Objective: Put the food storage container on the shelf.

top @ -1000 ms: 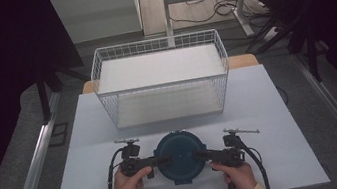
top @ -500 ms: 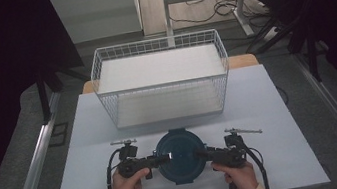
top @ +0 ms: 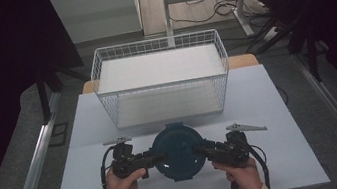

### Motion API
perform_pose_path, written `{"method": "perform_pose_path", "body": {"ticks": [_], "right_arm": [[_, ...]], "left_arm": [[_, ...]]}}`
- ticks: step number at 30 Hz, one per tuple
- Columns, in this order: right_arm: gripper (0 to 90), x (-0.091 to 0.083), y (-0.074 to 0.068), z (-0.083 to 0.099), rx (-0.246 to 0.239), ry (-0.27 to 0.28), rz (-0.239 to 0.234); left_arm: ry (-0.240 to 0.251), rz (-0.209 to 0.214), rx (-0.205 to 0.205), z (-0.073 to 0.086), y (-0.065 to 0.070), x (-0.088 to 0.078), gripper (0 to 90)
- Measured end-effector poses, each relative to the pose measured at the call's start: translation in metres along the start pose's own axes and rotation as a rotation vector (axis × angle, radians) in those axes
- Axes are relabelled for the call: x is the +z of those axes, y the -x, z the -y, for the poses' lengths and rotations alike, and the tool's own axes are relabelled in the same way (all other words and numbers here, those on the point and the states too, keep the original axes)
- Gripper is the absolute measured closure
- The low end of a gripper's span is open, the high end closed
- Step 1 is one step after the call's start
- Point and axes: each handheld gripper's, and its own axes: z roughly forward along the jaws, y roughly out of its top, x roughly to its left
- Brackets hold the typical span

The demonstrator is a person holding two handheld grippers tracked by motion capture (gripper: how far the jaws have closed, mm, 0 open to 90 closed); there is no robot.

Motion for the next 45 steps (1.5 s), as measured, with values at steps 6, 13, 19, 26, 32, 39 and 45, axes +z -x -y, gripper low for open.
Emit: {"method": "perform_pose_path", "body": {"ticks": [6, 13, 19, 26, 32, 39, 45], "right_arm": [[41.5, -0.002, -0.004, -0.006, -0.033, 0.014, -0.001], [41.5, -0.003, -0.009, -0.012, -0.055, 0.024, 0.000], [41.6, -0.003, -0.012, -0.016, -0.066, 0.023, -0.005], [41.6, -0.003, -0.013, -0.020, -0.062, 0.024, -0.011], [41.7, -0.004, -0.016, -0.029, -0.066, 0.031, -0.014], [41.9, -0.005, -0.023, -0.045, -0.084, 0.038, -0.018], [42.0, -0.006, -0.028, -0.063, -0.101, 0.043, -0.022]], "left_arm": [[0.014, -0.001, 0.017, -0.005, 0.004, -0.004, 37.9], [0.024, -0.001, 0.030, -0.010, 0.007, -0.007, 37.8], [0.032, -0.004, 0.041, -0.013, 0.009, -0.011, 37.8], [0.032, -0.011, 0.055, -0.019, 0.012, -0.013, 37.8], [0.037, -0.014, 0.064, -0.029, 0.015, -0.017, 37.8], [0.049, -0.011, 0.072, -0.044, 0.020, -0.024, 37.8], [0.067, -0.014, 0.083, -0.060, 0.026, -0.030, 37.8]]}}
